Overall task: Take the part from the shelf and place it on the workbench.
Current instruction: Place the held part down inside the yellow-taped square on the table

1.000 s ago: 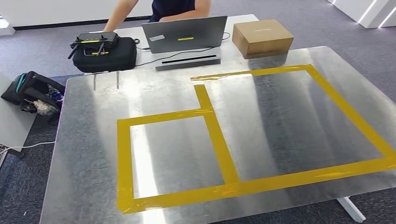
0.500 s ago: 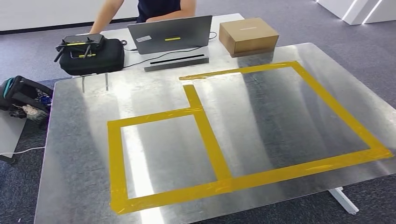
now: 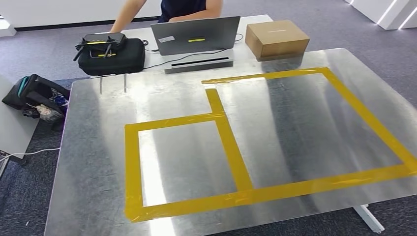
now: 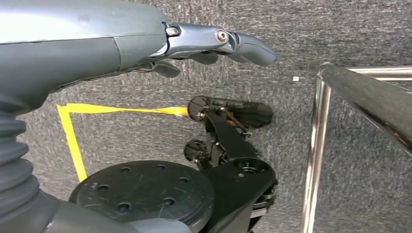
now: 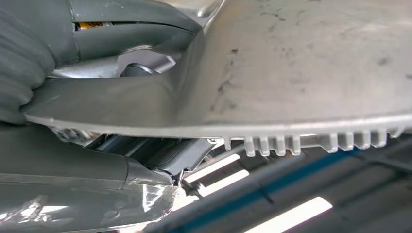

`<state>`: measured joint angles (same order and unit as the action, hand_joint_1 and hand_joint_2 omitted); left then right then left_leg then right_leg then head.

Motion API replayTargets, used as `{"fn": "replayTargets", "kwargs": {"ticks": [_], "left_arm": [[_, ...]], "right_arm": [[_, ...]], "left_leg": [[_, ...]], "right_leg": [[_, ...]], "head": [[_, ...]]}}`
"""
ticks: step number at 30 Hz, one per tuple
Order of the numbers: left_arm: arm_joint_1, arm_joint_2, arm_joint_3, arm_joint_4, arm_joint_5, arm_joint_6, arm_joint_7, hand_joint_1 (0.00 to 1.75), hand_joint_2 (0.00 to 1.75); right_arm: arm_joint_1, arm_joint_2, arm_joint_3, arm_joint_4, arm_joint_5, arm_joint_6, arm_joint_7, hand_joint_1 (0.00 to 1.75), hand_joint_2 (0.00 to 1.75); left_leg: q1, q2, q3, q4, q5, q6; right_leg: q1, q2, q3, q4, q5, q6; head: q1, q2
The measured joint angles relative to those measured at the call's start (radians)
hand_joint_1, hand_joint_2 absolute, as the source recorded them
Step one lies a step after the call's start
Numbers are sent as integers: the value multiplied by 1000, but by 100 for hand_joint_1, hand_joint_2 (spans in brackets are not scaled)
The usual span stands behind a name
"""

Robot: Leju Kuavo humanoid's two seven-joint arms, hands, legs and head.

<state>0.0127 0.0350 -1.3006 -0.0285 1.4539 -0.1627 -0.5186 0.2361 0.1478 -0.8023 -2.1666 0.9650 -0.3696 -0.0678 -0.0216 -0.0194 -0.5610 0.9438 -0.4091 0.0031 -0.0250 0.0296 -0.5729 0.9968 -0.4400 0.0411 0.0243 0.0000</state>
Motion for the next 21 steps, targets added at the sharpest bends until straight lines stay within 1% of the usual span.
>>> {"fn": "replayTargets", "kwargs": {"ticks": [3,8,14,21], "left_arm": [[0,0,5,0,-9,-2,3,0,175],[1,3,10,0,-20,-2,10,0,175],[1,8,18,3,-36,1,19,0,175],[0,14,21,3,-51,10,32,0,175]], "right_arm": [[23,-59,56,-9,46,7,24,175,175],[60,-149,141,-4,121,30,38,175,175],[92,-252,230,24,120,60,67,175,175],[116,-342,271,56,103,110,102,175,175]], "left_leg": [[-1,0,0,0,-1,1],[-2,0,0,0,-1,1],[-3,0,0,1,0,1],[-4,-1,-1,1,0,2]], "right_leg": [[-1,0,0,0,0,1],[-3,0,0,0,1,3],[-4,-1,0,0,2,4],[-4,-1,0,0,2,4]], "head": [[0,0],[0,0],[0,0],[0,0]]}}
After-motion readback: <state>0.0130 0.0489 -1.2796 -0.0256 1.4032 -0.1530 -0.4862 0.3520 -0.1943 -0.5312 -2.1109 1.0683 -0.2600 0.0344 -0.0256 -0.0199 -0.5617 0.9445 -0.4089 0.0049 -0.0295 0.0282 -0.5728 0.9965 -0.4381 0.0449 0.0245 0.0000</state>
